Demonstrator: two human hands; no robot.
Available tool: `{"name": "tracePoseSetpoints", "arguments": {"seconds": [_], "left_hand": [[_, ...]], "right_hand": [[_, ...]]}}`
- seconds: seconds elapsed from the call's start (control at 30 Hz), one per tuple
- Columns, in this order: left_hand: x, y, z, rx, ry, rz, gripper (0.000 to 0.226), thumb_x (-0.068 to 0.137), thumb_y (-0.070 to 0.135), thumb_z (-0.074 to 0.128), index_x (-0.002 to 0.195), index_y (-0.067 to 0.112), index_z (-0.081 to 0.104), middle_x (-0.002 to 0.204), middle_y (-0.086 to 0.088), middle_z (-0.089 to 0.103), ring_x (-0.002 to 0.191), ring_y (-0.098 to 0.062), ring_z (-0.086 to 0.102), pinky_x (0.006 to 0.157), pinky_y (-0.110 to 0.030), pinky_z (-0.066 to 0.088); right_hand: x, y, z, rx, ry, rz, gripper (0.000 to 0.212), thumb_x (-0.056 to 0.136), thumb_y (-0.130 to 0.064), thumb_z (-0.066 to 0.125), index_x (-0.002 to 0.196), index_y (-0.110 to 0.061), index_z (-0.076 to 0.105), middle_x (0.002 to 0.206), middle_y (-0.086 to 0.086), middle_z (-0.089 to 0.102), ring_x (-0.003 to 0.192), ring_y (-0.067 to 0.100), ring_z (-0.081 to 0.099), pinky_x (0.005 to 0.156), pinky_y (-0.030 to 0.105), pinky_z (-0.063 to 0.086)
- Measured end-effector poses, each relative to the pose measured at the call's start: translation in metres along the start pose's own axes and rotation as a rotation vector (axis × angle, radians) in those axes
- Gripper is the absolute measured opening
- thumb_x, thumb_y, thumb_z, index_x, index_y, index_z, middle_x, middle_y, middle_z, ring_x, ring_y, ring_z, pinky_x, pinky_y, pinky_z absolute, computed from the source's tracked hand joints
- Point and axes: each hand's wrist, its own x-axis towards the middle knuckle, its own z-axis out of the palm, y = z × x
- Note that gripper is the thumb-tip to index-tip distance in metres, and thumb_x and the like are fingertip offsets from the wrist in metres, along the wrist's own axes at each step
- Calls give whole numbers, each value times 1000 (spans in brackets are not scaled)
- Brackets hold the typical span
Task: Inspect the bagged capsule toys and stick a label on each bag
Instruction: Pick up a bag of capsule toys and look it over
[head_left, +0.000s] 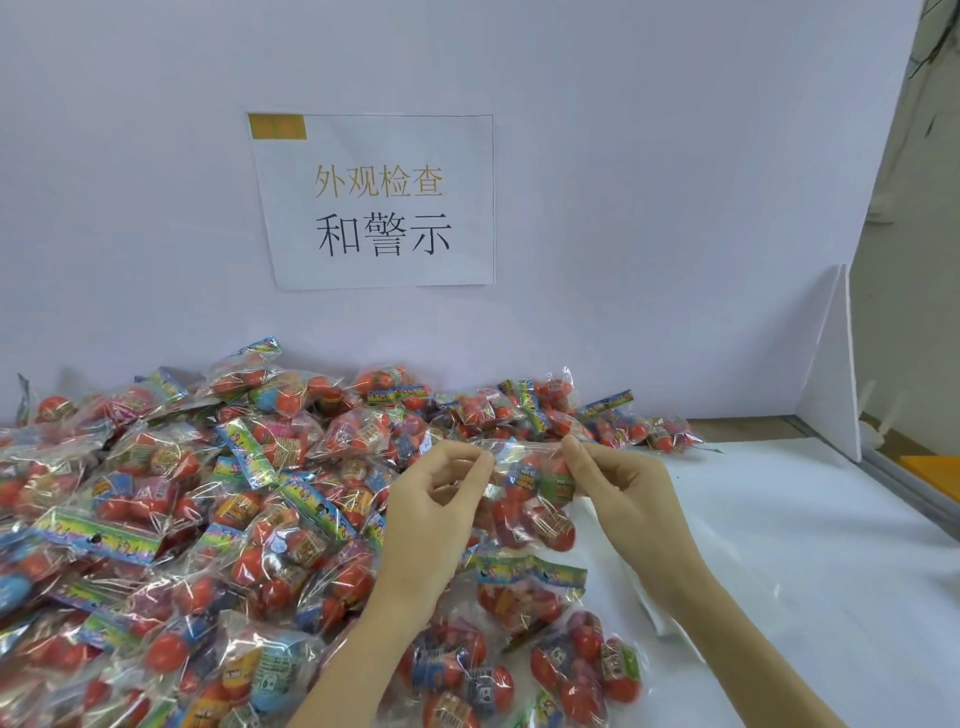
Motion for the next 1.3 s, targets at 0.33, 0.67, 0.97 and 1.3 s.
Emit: {"name": "tracePoseSetpoints", "arguments": {"seconds": [0.33,0.67,0.97,1.3], "left_hand": [[1,3,-1,-111,-92,-114,22,77,49,77,85,29,82,83,0,78,77,-9,70,72,-15,53],[7,-5,-8,-318,81,-323,15,99,15,69,89,6,75,90,-7,75,81,-17,72,83,-39,61],[0,2,-1,-204,-102,-276,33,90,48,69,93,17,81,99,-6,77,100,-21,71,97,-41,48],[2,10,-9,-368,-130,-326,35,80,43,76,104,20,84,110,0,79,90,-16,67,78,-29,56]], "right_hand": [[0,3,3,20,-83,88,42,96,-55,59,91,-22,84,90,7,80,91,30,74,93,44,59],[0,4,-2,103,-251,204,26,92,-49,69,109,-31,79,103,6,79,97,23,75,86,33,62],[2,9,-10,18,-356,234,23,91,-53,69,106,-38,79,106,-9,79,102,13,73,92,20,53],[0,10,-3,27,-152,124,61,99,-58,55,116,-2,73,116,50,54,105,67,50,102,75,30]]}}
